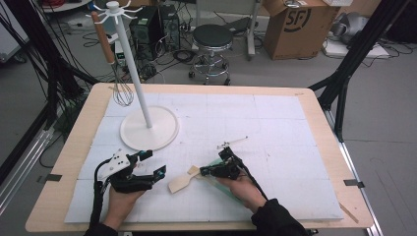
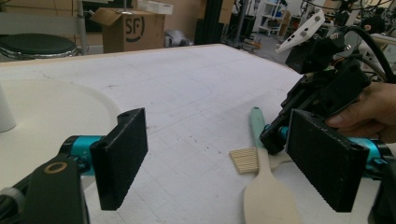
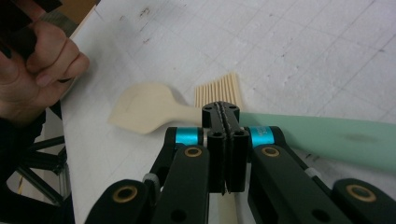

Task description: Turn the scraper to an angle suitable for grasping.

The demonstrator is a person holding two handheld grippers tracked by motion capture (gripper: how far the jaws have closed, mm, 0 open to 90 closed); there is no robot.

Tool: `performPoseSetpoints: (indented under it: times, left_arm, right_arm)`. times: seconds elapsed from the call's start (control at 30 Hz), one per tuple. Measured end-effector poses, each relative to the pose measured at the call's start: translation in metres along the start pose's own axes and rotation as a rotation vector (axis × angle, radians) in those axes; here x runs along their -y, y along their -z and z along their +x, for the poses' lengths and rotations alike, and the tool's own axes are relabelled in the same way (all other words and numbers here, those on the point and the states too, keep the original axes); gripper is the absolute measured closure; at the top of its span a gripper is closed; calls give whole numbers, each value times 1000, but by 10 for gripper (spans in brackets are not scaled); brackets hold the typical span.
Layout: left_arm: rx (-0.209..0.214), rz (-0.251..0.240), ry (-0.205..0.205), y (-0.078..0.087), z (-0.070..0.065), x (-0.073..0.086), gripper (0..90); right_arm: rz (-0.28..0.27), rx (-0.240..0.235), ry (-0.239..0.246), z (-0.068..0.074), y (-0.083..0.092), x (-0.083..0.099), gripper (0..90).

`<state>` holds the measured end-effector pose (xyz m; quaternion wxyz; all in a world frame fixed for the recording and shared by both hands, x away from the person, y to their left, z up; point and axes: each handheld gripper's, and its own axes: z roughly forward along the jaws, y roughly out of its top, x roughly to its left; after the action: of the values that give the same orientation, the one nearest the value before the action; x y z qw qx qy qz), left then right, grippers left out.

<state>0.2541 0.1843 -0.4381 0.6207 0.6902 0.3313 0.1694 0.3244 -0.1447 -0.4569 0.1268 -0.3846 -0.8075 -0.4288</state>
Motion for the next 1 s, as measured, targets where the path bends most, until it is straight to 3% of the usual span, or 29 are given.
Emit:
performPoseSetpoints:
  times: [0.3, 0.5, 1.0]
  left_arm:
    - [-1, 3, 0, 0, 0, 0, 215]
    - [-1, 4, -2, 0, 0, 0, 215]
    - [-5, -2, 0, 0, 1, 0, 215]
  right_arm:
    - [-15, -1, -6, 0, -2, -2, 900]
    - [-33, -2, 15, 3, -6, -6, 900]
    - [-16, 20, 38, 9, -18, -18, 899]
